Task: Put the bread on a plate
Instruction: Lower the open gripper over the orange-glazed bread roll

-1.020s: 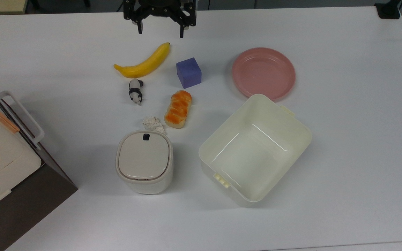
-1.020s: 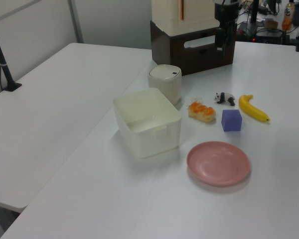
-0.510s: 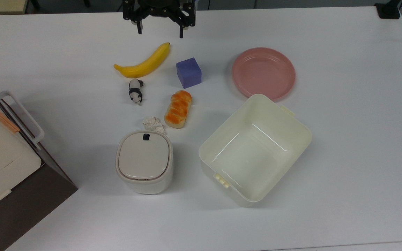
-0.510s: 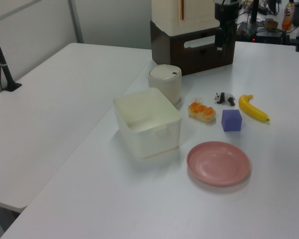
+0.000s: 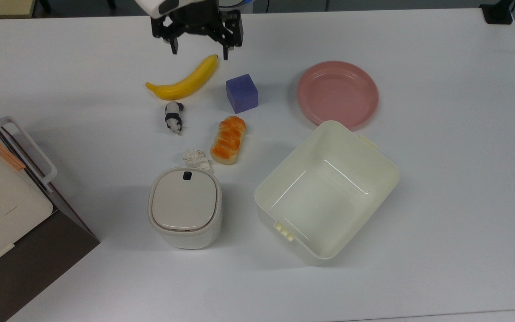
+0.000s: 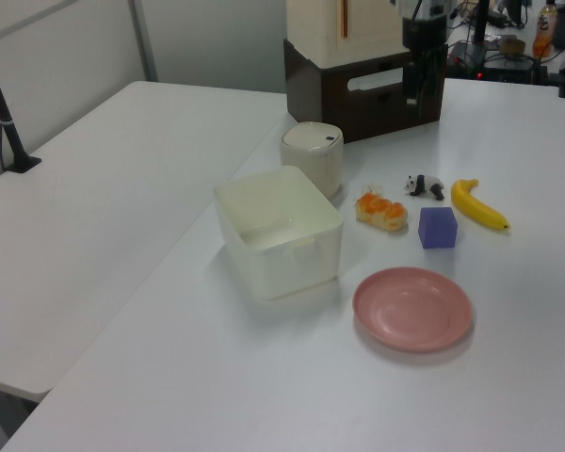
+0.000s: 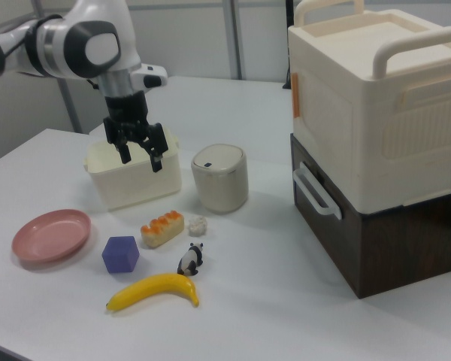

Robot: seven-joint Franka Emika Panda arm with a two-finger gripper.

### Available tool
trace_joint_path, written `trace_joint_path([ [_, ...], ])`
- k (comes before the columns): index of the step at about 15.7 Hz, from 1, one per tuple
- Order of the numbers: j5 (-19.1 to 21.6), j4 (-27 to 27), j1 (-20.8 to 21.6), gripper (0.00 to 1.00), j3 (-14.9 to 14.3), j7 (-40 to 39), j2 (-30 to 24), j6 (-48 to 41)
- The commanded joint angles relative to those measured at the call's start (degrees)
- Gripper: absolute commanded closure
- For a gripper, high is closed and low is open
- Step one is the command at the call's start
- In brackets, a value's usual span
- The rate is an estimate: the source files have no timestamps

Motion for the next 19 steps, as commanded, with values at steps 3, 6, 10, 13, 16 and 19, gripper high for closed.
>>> trace_joint_path([
  [3, 1.4, -1.7, 0.4, 0.0, -0.2, 3.1, 4.1, 4.8],
  [6, 1.5, -5.9, 0.8, 0.0, -0.1, 6.8, 5.1, 10.0],
  [10, 1.5, -9.9, 2.1, 0.0, 0.4, 12.3, 7.7, 16.2],
  [13, 1.5, -9.9, 2.8, 0.0, 0.3, 16.5, 11.5, 19.4],
  [16, 1.4, -9.8, 3.1, 0.0, 0.3, 18.4, 14.3, 23.6],
  [19, 1.1, -9.7, 3.4, 0.0, 0.3, 19.4, 16.3, 25.3],
])
